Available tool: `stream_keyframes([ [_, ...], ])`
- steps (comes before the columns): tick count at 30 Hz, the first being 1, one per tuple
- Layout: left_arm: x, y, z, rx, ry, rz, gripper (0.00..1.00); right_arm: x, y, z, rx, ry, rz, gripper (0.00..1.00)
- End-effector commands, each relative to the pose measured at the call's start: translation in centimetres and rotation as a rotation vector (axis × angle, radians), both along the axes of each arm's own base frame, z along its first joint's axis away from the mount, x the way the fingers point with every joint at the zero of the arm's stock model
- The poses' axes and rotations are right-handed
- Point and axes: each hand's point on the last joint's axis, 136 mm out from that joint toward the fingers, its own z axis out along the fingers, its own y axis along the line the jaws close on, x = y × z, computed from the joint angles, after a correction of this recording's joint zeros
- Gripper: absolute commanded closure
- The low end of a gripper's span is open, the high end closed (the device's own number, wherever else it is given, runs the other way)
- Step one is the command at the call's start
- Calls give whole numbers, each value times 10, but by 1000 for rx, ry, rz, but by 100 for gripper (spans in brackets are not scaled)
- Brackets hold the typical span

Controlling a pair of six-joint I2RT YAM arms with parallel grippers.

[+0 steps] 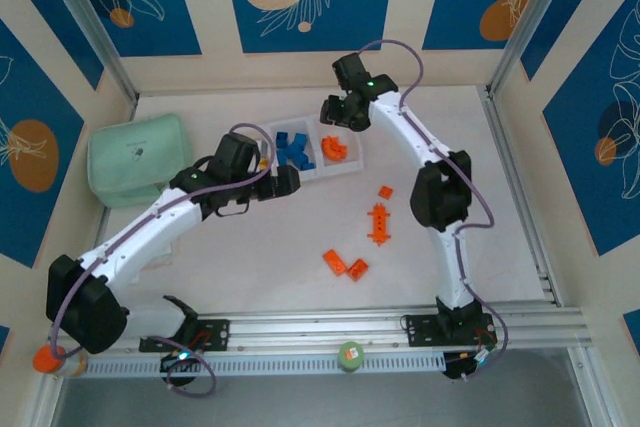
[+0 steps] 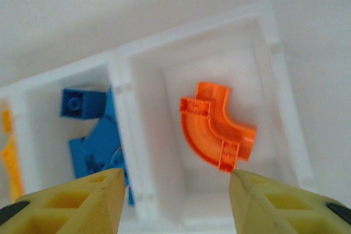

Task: Sort the legos into containers by color
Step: Place the lego in the container, then pick up the lego from the center of the table.

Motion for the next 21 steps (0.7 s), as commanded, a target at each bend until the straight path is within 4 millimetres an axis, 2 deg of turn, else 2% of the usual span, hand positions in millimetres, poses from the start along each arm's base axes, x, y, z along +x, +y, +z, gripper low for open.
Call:
stream_keyframes([
  [1, -6, 1, 7, -37, -16, -16, 1, -22, 3, 25, 49, -37, 55, 45],
  [5, -13, -2, 0, -55, -2, -23, 1, -58, -14, 16, 34, 16, 46, 40],
  [11, -24, -13, -15, -72, 36, -42, 1, -117, -41, -11, 13, 112, 22, 36],
  [16, -32, -30, -18, -81, 26, -60, 1, -166, -59, -36, -4, 210, -5, 32],
  [21, -43, -52, -27, -82, 52, -95, 1, -205, -76, -64, -39, 287, -31, 29],
])
